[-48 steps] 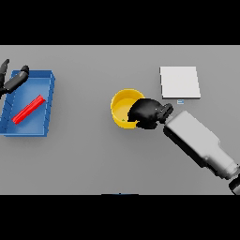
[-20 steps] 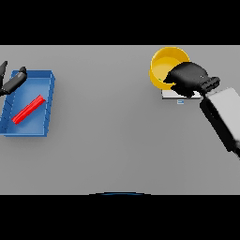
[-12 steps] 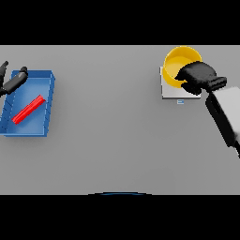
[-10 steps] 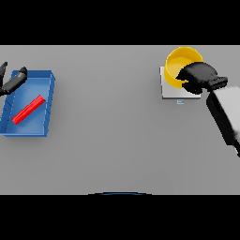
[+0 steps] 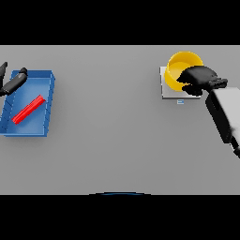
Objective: Pick up the red beaker and tilt it to pour out 1 green nut into yellow bowl. Pick up the yellow bowl and place it on the metallic measuring scale.
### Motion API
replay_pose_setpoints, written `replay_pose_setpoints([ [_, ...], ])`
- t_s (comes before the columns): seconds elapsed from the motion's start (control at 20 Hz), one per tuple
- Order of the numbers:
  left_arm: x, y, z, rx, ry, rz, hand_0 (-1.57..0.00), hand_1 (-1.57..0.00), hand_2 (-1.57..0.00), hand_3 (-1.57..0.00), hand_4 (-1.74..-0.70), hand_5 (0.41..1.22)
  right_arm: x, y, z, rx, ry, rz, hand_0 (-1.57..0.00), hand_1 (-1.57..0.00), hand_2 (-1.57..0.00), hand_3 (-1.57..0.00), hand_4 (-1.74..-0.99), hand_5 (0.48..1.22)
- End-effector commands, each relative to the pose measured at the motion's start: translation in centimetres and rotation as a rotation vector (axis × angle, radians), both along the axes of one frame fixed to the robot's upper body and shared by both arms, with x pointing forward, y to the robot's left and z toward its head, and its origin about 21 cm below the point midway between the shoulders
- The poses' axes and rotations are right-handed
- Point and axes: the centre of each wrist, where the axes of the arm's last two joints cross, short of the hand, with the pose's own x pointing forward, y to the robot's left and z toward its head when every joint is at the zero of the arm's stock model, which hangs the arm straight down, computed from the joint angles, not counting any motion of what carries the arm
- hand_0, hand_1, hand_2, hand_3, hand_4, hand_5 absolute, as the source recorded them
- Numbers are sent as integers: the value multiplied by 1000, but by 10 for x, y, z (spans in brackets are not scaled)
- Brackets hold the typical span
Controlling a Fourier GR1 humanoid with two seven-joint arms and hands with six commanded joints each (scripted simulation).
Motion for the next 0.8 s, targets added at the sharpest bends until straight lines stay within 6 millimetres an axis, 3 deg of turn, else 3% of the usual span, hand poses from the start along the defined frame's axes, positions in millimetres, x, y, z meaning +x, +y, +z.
replay_pose_setpoints([
  [0.0, 2, 1, -2, -3, 6, 10, 1, 1, 1, 1, -730, 720, 0, 1, -2, 13, 4, 3, -1128, -1322, -1330, -1057, -1701, 1221],
  [0.15, 3, -2, -4, -13, 7, -12, 1, 1, 1, 1, -732, 729, 0, -6, -1, 3, 23, -31, -577, -828, -913, -742, -1588, 1016],
  [0.3, 1, 1, -6, -6, 5, -9, 1, 1, 1, 1, -725, 712, -1, -3, -2, -21, 35, -16, -295, -475, -601, -565, -1517, 902],
  [0.5, 0, 1, -7, -7, 10, 2, 1, 1, 1, 1, -722, 700, 1, -3, -1, -46, 33, 7, -120, -194, -311, -411, -1456, 827],
  [0.75, 2, -2, -5, -15, -7, -11, 1, 1, 1, 1, -720, 693, -1, -5, -2, -46, 69, -22, -39, -63, -103, -272, -1410, 759],
])
